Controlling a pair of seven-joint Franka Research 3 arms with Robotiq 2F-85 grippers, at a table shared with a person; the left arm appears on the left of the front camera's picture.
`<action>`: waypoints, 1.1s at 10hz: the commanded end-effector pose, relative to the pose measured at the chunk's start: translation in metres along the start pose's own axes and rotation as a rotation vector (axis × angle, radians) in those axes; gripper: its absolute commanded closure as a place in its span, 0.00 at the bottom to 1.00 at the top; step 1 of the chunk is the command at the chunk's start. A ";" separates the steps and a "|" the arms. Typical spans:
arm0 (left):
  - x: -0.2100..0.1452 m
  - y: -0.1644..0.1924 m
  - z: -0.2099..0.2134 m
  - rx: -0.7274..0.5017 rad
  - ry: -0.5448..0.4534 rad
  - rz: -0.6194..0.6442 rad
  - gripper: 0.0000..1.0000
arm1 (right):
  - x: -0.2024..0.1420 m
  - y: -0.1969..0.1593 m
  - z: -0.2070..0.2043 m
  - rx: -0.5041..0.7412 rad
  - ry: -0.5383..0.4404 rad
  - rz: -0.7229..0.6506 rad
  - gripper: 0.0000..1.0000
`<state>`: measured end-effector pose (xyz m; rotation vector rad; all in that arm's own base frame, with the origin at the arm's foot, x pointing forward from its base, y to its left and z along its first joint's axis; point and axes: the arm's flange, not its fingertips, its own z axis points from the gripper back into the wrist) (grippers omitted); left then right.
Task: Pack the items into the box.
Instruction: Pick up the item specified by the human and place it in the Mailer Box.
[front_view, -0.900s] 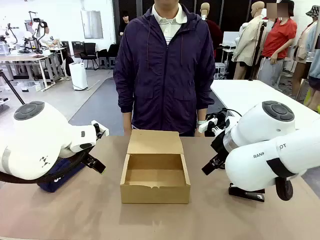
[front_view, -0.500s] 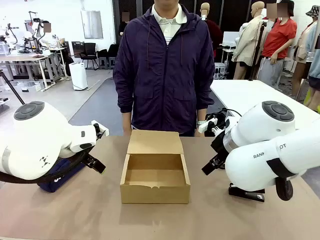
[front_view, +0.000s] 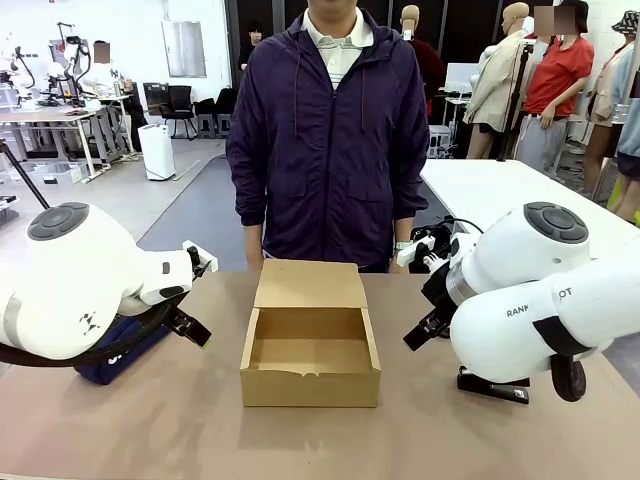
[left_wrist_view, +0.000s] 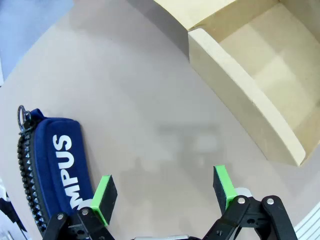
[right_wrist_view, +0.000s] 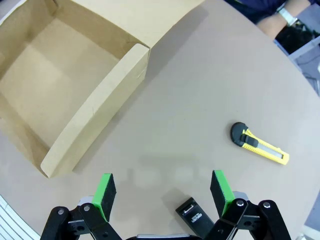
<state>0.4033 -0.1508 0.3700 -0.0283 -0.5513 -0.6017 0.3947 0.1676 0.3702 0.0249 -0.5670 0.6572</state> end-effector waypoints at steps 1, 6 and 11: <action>0.000 0.000 0.000 0.000 0.000 0.000 0.00 | 0.000 0.000 0.001 0.000 -0.002 -0.001 0.00; 0.006 0.003 0.022 -0.183 0.064 -0.043 0.00 | 0.010 0.000 0.019 0.081 0.067 -0.001 0.00; 0.046 0.062 0.166 -0.721 -0.011 0.385 0.00 | 0.020 -0.055 0.162 0.614 0.069 -0.544 0.00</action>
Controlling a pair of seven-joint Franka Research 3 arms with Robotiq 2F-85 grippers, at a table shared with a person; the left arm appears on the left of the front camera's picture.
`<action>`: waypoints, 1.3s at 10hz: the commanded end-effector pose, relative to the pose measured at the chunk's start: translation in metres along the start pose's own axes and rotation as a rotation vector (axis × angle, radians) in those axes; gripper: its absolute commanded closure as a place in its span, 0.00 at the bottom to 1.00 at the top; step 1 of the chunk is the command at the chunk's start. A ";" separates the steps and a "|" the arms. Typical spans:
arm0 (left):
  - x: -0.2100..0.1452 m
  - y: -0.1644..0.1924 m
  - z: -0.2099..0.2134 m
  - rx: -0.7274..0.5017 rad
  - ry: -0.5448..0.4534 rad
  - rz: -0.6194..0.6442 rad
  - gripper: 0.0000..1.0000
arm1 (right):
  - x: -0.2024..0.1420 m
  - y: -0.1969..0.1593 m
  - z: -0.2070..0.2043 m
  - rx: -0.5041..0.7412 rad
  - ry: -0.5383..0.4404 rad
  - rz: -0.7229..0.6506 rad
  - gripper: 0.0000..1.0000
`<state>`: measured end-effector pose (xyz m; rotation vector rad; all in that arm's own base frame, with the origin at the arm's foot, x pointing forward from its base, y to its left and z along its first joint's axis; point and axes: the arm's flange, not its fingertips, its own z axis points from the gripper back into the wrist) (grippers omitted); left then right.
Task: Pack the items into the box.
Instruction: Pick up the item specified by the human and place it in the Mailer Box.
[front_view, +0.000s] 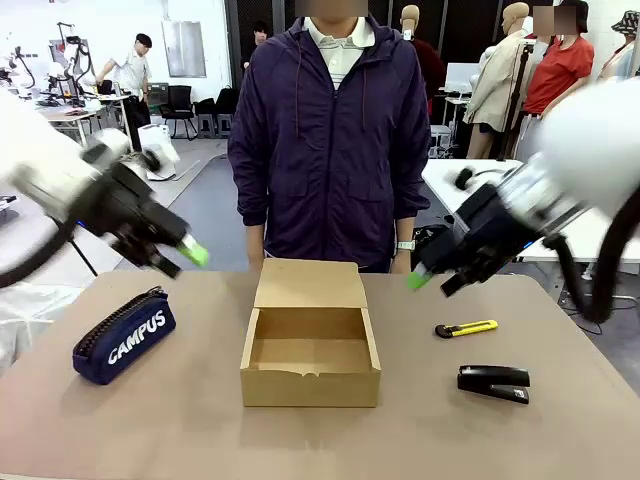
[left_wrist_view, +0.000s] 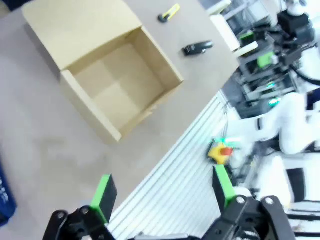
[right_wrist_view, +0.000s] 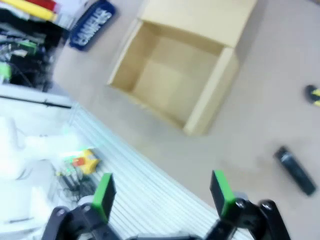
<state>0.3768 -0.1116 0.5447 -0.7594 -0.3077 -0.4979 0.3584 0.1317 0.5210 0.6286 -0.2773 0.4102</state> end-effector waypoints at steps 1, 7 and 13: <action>-0.020 0.026 0.054 -0.139 -0.110 0.112 0.00 | -0.034 -0.033 0.059 0.201 -0.111 -0.172 0.00; -0.223 0.140 0.170 -0.297 -0.736 0.406 0.00 | -0.238 -0.163 0.144 0.370 -0.740 -0.655 0.00; -0.217 0.136 0.194 -0.265 -0.705 0.440 0.00 | -0.226 -0.193 0.211 0.316 -0.737 -0.714 0.00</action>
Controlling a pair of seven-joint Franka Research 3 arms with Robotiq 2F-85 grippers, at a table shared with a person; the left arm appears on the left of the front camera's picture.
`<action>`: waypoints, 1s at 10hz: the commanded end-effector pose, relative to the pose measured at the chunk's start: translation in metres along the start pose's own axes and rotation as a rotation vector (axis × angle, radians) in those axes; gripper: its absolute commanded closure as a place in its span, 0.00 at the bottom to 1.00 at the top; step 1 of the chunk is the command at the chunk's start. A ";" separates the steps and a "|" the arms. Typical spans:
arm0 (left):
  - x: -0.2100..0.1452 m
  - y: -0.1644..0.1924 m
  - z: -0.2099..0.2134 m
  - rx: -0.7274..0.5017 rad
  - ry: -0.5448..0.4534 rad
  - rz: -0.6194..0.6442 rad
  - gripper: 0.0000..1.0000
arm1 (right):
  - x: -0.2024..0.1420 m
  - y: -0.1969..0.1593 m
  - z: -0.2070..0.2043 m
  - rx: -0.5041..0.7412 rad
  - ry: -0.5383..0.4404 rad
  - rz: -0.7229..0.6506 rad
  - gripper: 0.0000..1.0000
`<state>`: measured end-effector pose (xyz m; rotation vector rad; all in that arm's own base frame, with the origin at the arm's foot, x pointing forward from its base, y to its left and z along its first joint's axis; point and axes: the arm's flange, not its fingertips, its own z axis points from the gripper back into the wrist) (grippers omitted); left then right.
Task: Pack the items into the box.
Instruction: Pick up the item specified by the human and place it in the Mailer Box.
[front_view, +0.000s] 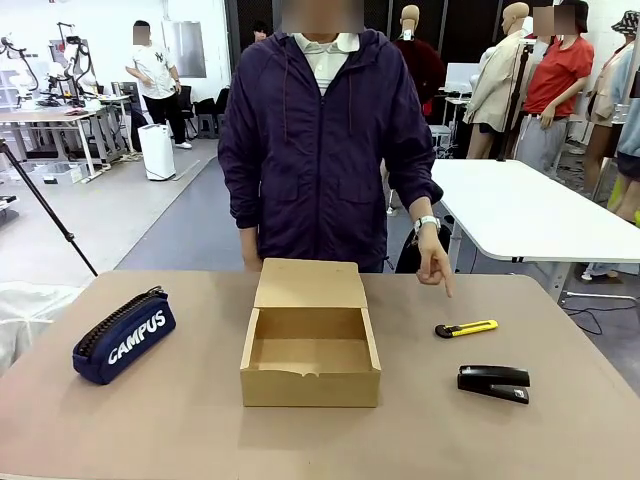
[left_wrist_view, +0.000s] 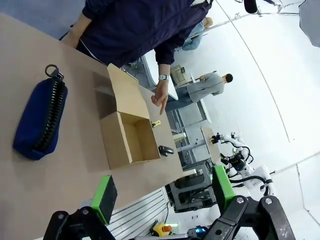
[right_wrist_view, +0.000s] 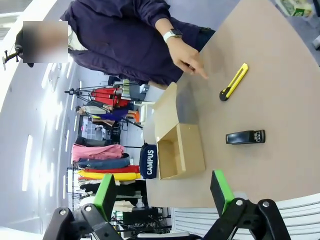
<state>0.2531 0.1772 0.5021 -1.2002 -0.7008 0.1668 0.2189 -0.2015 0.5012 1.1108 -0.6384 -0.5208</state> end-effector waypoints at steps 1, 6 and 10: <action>0.000 -0.002 0.005 -0.017 -0.014 0.000 0.00 | 0.002 0.000 0.002 0.025 -0.005 0.023 0.00; 0.000 -0.002 0.005 -0.017 -0.014 0.000 0.00 | -0.001 0.000 0.001 0.001 0.002 -0.003 0.00; 0.000 -0.002 0.005 -0.017 -0.014 0.000 0.00 | 0.039 0.047 -0.163 -0.665 0.379 0.316 0.00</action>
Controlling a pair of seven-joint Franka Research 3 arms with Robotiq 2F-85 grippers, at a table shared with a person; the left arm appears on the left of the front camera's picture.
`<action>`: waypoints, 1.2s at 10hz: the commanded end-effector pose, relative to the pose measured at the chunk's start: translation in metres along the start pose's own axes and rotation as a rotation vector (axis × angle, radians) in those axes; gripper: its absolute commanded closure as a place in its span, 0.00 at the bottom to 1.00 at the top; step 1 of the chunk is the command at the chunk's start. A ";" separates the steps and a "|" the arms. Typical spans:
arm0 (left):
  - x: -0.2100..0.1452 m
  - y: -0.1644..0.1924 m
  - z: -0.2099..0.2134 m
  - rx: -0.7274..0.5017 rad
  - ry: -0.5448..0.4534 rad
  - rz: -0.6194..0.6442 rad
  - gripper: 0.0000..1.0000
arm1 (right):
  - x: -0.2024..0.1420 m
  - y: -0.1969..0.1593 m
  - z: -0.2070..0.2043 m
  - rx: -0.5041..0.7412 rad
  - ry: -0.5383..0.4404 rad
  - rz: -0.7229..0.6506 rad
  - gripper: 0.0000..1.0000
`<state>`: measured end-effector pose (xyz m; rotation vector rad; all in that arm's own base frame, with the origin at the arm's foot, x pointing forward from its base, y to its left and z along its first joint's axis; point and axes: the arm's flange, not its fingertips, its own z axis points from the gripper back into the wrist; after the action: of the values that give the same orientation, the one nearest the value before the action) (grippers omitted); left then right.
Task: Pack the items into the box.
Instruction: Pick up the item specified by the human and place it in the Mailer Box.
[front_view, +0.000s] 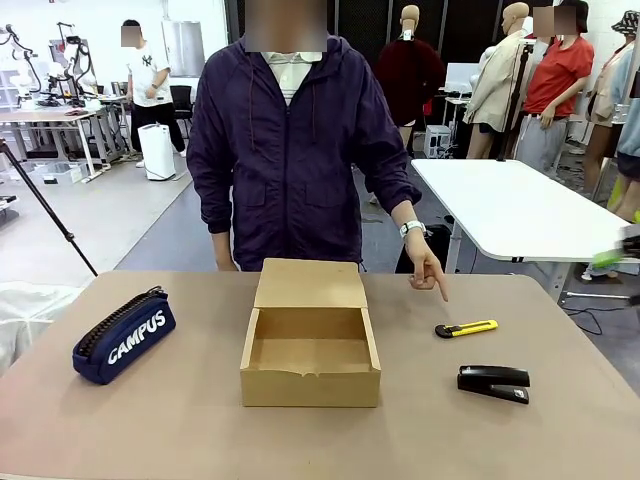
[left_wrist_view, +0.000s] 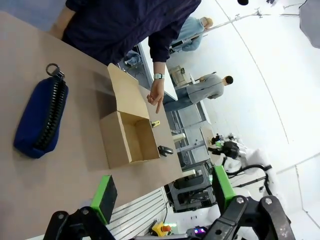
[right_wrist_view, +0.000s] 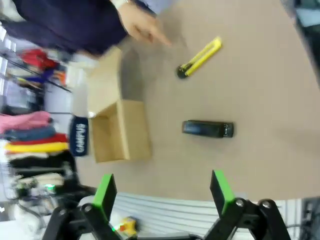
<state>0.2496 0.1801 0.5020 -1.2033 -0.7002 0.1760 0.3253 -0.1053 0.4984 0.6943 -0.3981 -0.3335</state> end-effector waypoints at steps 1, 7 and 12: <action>0.001 -0.003 0.001 -0.017 -0.009 -0.008 0.00 | 0.045 0.028 -0.047 -0.437 0.154 0.215 0.00; 0.001 -0.003 0.001 -0.017 -0.009 -0.008 0.00 | 0.038 0.082 -0.149 -0.623 0.082 0.497 0.00; 0.001 -0.003 0.001 -0.017 -0.009 -0.008 0.00 | 0.088 0.083 -0.207 -0.650 0.166 0.523 0.00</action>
<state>0.2494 0.1803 0.5025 -1.2016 -0.7003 0.1765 0.4687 0.0265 0.4358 -0.0275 -0.3052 0.0906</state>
